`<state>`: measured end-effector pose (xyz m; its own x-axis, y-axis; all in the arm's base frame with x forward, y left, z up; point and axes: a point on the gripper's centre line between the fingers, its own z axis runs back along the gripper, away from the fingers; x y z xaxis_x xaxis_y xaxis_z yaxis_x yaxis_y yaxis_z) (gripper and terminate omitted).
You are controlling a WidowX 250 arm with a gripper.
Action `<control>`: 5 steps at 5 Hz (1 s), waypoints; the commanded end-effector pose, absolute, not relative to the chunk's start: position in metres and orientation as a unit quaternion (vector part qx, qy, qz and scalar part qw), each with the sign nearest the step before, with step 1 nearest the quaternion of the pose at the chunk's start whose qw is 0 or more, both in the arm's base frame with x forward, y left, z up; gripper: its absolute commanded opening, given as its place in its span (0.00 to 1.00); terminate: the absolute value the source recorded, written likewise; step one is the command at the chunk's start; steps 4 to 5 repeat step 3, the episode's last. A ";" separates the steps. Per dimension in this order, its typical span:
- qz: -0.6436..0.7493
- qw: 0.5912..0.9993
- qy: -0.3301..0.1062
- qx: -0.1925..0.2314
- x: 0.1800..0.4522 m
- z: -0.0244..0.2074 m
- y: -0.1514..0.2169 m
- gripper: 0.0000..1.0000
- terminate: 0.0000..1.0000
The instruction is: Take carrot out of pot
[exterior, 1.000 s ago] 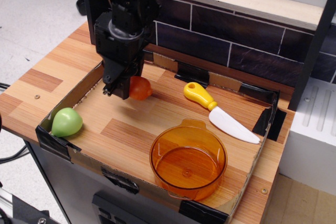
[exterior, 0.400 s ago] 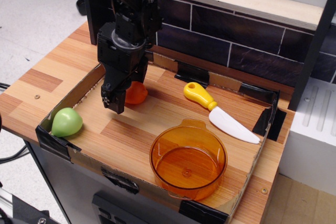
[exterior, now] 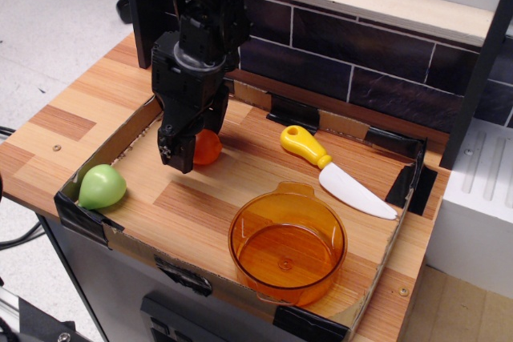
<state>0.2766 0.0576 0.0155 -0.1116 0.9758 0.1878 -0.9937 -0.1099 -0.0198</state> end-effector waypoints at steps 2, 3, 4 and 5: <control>0.759 0.641 -0.107 -0.016 0.291 0.127 0.060 1.00 0.00; 0.759 0.641 -0.107 -0.016 0.291 0.127 0.060 1.00 1.00; 0.759 0.641 -0.107 -0.016 0.291 0.127 0.060 1.00 1.00; 0.759 0.641 -0.107 -0.016 0.291 0.127 0.060 1.00 1.00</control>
